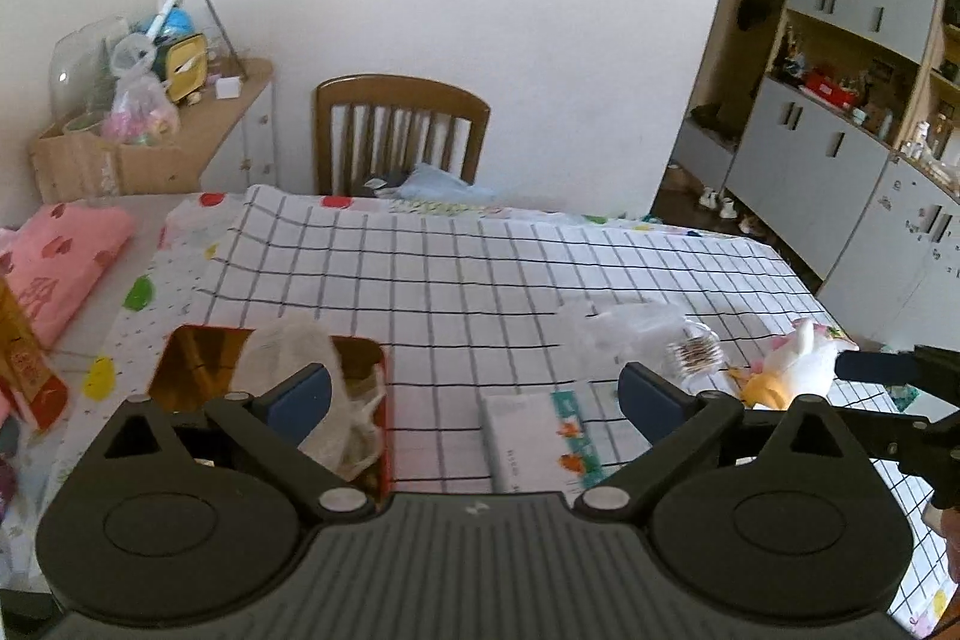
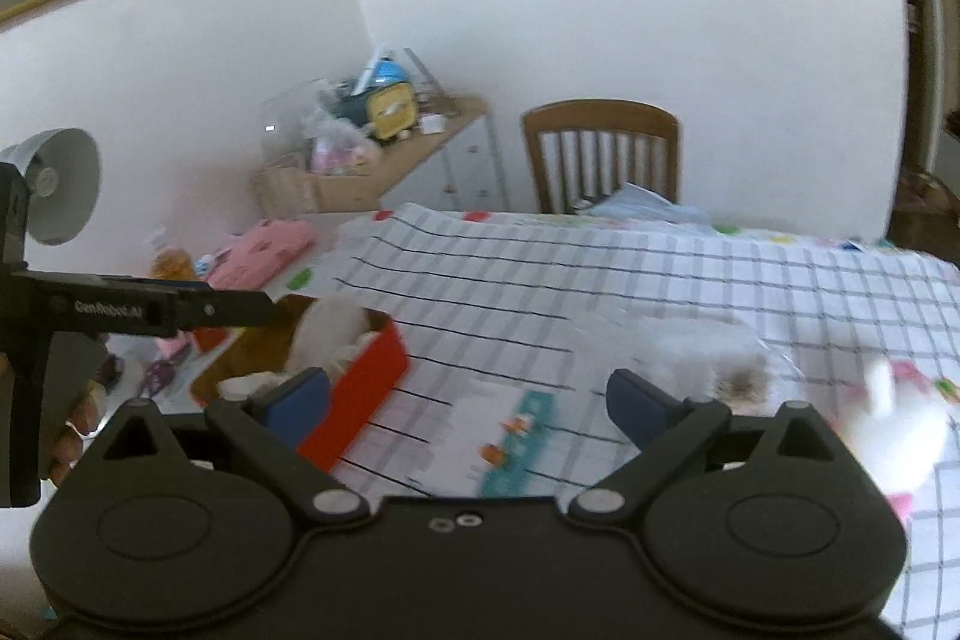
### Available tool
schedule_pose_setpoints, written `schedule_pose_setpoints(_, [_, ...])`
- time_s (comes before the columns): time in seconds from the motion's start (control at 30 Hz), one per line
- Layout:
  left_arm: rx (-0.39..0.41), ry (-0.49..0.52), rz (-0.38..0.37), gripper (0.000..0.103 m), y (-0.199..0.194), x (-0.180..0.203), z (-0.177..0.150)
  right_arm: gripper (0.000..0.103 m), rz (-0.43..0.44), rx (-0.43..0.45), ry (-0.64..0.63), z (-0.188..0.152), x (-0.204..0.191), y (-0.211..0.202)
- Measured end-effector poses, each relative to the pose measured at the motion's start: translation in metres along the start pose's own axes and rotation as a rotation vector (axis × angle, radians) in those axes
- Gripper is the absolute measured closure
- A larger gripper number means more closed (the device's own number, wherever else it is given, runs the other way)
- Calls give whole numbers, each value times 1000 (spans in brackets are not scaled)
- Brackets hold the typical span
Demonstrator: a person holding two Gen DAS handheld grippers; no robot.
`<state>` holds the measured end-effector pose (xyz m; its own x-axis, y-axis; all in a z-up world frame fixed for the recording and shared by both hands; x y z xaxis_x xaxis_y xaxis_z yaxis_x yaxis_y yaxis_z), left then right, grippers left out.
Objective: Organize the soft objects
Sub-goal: 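Move both open tools back over the remaining items on the table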
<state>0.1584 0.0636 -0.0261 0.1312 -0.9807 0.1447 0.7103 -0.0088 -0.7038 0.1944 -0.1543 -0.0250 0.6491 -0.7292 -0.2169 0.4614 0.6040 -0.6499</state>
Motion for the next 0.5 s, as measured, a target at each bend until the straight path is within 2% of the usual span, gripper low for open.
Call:
schedule_pose_setpoints(0.3, [28, 124, -51, 0, 32, 56, 4, 3, -116, -7, 49, -29, 52, -16])
schedule_pose_setpoints(0.5, [-4, 169, -81, 0, 65, 97, 0, 3, -186, -13, 94, -46, 90, -20])
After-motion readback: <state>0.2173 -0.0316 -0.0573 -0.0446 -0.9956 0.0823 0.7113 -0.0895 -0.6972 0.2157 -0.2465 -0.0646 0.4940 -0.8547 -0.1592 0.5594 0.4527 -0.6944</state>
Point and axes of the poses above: each gripper's, at about its wrist camera, not at the fingertips, and y roughly the way its jaws point, x to its right, z to its top, the point moved 7 cm from there along y, roughly the way its jaws point, and after that the axes turned 8 degrees about -x, right-handed, at the moved point
